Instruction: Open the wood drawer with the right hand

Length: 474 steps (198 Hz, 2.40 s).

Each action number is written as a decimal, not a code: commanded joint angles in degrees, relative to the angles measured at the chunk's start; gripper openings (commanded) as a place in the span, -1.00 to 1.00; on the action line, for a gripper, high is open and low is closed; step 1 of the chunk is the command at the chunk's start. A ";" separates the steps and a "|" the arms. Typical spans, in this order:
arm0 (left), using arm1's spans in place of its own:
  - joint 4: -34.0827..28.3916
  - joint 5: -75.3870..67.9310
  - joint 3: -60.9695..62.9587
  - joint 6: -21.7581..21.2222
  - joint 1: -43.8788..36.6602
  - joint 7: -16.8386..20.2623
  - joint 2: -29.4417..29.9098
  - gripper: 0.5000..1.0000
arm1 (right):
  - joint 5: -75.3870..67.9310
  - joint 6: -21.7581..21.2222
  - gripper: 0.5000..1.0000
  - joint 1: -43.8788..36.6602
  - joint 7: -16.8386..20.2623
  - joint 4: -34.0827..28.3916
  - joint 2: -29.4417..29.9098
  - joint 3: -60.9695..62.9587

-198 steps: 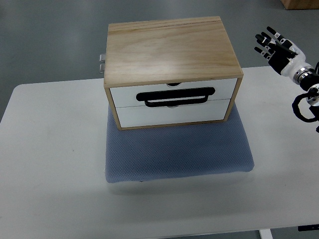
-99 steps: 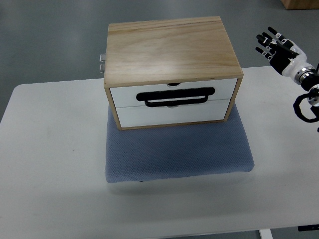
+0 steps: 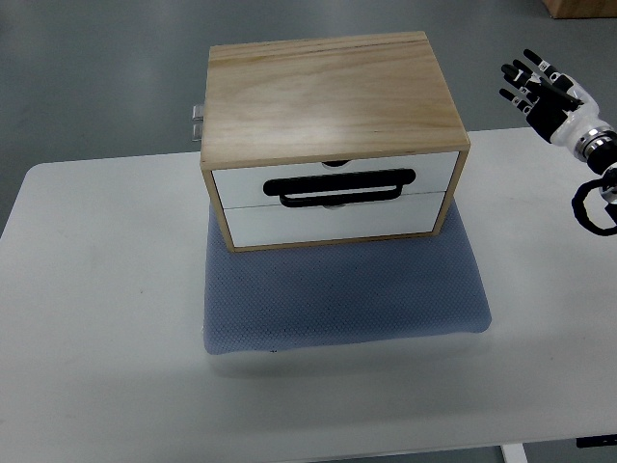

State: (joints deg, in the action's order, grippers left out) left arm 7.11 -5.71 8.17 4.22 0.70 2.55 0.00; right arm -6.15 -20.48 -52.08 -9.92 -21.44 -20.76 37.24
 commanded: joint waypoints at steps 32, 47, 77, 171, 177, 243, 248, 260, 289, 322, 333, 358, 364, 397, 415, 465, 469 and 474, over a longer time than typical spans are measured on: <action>0.00 0.00 0.00 0.00 0.00 0.00 0.00 1.00 | -0.44 -1.58 0.78 -0.30 0.08 -0.01 -1.12 0.03; 0.00 0.00 0.00 0.00 0.00 0.00 0.00 1.00 | -0.53 -2.90 0.78 -0.30 -0.01 -0.01 -1.30 0.12; 0.00 0.00 0.00 0.00 0.00 0.00 0.00 1.00 | -0.53 -3.25 0.78 -0.39 -0.01 -0.01 -1.39 0.12; 0.00 0.00 0.00 0.00 0.00 0.00 0.00 1.00 | -0.62 -3.69 0.78 -4.08 -0.01 -1.24 -5.87 -1.02; 0.00 0.00 0.00 0.00 0.00 0.00 0.00 1.00 | -0.62 -3.78 0.78 -4.26 0.08 -1.24 -6.22 -1.11; 0.00 0.00 0.00 0.00 0.00 0.00 0.00 1.00 | -0.53 -6.24 0.78 -9.71 -0.01 -3.61 -12.02 -7.61; 0.00 0.00 0.00 0.00 0.00 0.00 0.00 1.00 | -0.44 -6.33 0.78 -10.15 -0.09 -4.05 -12.46 -8.41; 0.00 0.00 0.00 0.00 0.00 0.00 0.00 1.00 | -0.53 -7.03 0.78 -11.46 -0.01 -5.81 -14.13 -10.78; 0.00 0.00 0.00 0.00 0.00 0.00 0.00 1.00 | -0.35 -10.63 0.78 -15.33 -0.01 -10.03 -17.65 -15.97; 0.00 0.00 0.00 0.00 0.00 0.00 0.00 1.00 | 0.00 -12.12 0.78 -21.48 0.08 -16.44 -21.95 -23.08; 0.00 0.00 0.00 0.00 0.00 0.00 0.00 1.00 | 0.44 -13.79 0.78 -24.12 0.08 -18.20 -23.18 -26.33; 0.00 0.00 0.00 0.00 0.00 0.00 0.00 1.00 | 3.60 -14.52 0.78 -30.80 0.08 -21.54 -23.89 -33.72; 0.00 0.00 0.00 0.00 0.00 0.00 0.00 1.00 | 4.74 -14.52 0.78 -32.56 0.08 -22.68 -23.98 -35.48; 0.00 0.00 0.00 0.00 0.00 0.00 0.00 1.00 | 9.67 -14.52 0.78 -40.91 0.08 -29.72 -26.44 -42.07; 0.00 0.00 0.00 0.00 0.00 0.00 0.00 1.00 | 12.65 -14.52 0.78 -46.70 0.08 -33.40 -26.44 -46.19; 0.00 0.00 0.00 0.00 0.00 0.00 0.00 1.00 | 18.89 -14.52 0.78 -59.10 0.17 -45.18 -26.26 -57.36; 0.00 0.00 0.00 0.00 0.00 0.00 0.00 1.00 | 19.33 -14.52 0.78 -59.71 0.17 -46.32 -26.17 -58.06; 0.00 0.00 0.00 0.00 0.00 0.00 0.00 1.00 | 19.77 -14.52 0.78 -60.33 0.17 -47.38 -26.08 -58.86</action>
State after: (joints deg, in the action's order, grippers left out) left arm 7.12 -5.71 8.17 4.22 0.70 2.55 0.00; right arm 11.54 -35.00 -109.02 -9.78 -64.09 -47.15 -18.04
